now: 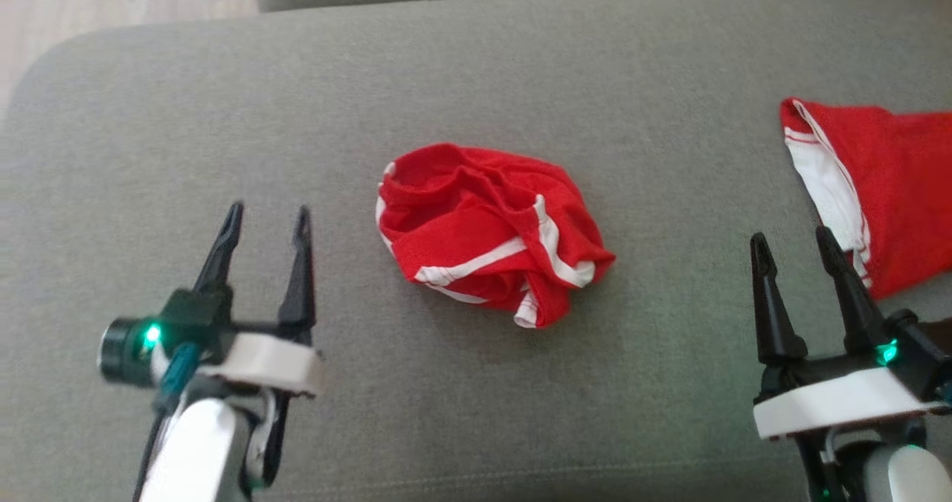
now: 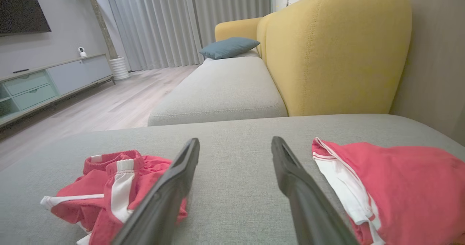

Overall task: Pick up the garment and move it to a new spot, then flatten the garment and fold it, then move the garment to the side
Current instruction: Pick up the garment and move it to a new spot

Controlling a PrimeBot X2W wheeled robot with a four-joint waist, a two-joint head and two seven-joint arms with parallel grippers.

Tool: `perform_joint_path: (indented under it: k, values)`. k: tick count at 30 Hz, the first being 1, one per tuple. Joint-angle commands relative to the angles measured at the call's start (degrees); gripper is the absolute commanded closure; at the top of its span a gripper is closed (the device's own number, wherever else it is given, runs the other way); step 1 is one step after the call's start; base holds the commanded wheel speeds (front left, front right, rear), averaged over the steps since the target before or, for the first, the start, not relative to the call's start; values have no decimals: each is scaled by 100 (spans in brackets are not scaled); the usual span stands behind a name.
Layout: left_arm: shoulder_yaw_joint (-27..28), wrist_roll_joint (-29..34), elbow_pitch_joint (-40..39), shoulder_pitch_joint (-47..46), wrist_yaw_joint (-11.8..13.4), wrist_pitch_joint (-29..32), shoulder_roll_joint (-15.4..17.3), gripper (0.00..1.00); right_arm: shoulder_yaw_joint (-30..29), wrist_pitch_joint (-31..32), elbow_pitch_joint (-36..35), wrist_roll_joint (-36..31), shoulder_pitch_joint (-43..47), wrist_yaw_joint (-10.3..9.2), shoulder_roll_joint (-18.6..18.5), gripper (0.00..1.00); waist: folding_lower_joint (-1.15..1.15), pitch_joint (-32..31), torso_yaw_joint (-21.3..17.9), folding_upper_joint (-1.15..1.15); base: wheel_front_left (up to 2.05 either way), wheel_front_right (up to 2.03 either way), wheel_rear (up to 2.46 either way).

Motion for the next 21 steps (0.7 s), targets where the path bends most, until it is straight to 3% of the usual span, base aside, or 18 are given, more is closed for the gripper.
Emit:
perform_joint_path:
  k: [1, 7, 21]
  values:
    - [278, -45, -226, -54, 36, -67, 157, 0, 82, 42, -225, -58, -29, -4, -31, 0, 0, -129, 145, 0, 0, 0, 0]
    - [237, -92, -246, 252, -50, -68, 208, 0, 69, 97, -168, -51, 194, -4, -30, 0, 0, -360, 205, 0, 0, 0, 0]
    - [168, -93, -318, 664, 10, -68, 241, 0, 165, 218, -239, -60, 360, -4, -30, 0, 0, -606, 168, 0, 0, 0, 0]
